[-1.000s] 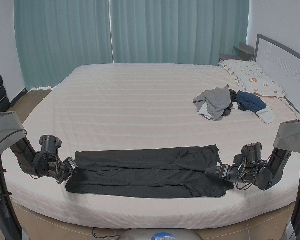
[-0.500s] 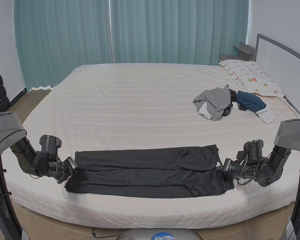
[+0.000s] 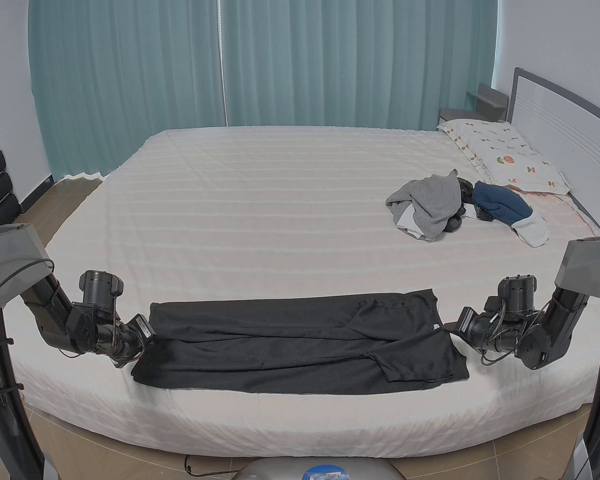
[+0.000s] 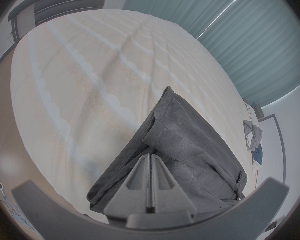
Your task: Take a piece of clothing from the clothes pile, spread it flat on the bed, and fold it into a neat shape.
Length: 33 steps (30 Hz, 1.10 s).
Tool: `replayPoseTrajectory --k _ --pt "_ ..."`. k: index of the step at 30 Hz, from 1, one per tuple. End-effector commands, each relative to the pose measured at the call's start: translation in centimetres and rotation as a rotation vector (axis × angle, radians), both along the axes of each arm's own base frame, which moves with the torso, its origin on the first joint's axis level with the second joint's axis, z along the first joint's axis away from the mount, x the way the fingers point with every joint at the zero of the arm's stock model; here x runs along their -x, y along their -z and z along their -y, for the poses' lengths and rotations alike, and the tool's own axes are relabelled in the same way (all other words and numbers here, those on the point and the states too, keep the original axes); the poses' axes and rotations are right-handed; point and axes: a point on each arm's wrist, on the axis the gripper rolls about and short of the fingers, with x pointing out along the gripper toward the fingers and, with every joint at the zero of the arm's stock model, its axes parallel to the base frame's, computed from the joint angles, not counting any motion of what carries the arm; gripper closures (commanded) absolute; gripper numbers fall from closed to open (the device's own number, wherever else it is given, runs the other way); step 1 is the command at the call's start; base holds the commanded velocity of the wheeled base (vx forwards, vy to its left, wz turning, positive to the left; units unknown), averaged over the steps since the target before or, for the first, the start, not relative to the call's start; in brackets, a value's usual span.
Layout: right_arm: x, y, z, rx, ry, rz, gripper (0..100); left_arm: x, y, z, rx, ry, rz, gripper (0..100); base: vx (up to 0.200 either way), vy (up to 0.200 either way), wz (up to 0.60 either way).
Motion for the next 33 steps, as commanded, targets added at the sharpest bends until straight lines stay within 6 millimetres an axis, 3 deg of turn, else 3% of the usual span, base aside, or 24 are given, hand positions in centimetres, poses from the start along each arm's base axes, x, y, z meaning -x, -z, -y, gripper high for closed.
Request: replayPoseTrajectory --k 1,11,29,30,33 --pt "-0.2 0.2 0.0 -0.009 0.007 -0.005 100 0.0 0.0 -0.1 0.003 -0.006 0.0 100 0.0 0.0 0.0" --pt "-0.5 0.7 -0.3 -0.038 0.021 -0.015 100 -0.2 -2.2 -0.6 0.057 -0.067 0.066 100 0.0 0.0 0.0" --pt "0.1 0.1 -0.5 -0.055 0.024 -0.006 100 0.1 -1.8 -0.4 0.094 -0.026 0.048 100 0.0 0.0 0.0" --pt "0.1 0.0 -0.5 -0.057 0.023 -0.005 100 0.1 -1.7 -0.4 0.1 -0.019 0.047 0 0.0 0.0 0.0" --pt "0.2 0.0 -0.6 -0.061 0.024 -0.008 100 0.0 -1.8 -0.3 0.155 0.025 0.055 0 0.0 0.0 0.0"
